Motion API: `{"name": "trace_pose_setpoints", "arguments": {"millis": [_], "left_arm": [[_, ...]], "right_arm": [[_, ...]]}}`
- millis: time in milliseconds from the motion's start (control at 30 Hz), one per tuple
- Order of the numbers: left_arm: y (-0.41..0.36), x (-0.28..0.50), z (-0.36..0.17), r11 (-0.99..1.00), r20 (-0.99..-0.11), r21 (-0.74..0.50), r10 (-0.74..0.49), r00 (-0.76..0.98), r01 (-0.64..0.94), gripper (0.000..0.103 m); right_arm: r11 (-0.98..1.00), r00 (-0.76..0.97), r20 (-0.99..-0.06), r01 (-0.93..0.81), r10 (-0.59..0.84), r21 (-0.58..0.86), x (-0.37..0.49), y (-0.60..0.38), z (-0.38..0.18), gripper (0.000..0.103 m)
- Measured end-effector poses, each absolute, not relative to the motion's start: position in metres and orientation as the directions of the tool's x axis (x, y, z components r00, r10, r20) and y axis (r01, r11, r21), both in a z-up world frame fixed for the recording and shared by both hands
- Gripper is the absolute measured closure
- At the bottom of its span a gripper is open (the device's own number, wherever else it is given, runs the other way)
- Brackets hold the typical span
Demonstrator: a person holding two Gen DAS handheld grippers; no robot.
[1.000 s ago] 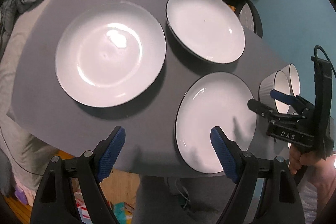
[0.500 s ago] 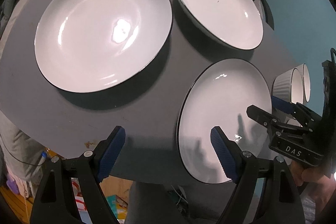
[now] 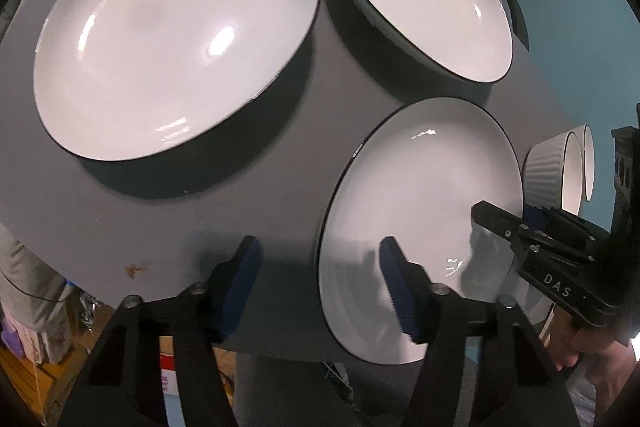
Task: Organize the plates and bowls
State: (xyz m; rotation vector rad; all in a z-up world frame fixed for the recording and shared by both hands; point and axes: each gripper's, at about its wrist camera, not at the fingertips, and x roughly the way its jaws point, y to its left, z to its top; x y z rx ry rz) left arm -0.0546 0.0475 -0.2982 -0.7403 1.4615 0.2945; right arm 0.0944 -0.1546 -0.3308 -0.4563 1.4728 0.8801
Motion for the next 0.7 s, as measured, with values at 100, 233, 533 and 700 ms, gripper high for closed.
{"name": "trace_pose_setpoints", "arguments": {"millis": [100, 233, 533, 700], "left_arm": [[0.043, -0.056, -0.305, 0.753, -0.959, -0.274, -0.263, 0.108, -0.599, 0.054], [0.045, -0.059, -0.309, 0.755, -0.958, -0.274, -0.269, 0.100, -0.596, 0.065], [0.053, -0.060, -0.315, 0.740, -0.952, -0.288, -0.292, 0.095, -0.608, 0.083], [0.050, -0.057, -0.313, 0.729, -0.953, -0.276, -0.293, 0.079, -0.627, 0.083]], "right_arm": [[0.618, -0.130, -0.964, -0.746, 0.231, 0.248, 0.096, -0.157, -0.334, 0.073], [0.614, -0.138, -0.962, -0.747, 0.234, 0.256, 0.095, -0.153, -0.328, 0.073], [0.604, -0.162, -0.961, -0.750, 0.226, 0.268, 0.099, -0.148, -0.337, 0.076], [0.613, -0.182, -0.959, -0.739, 0.219, 0.280, 0.099, -0.141, -0.344, 0.077]]}}
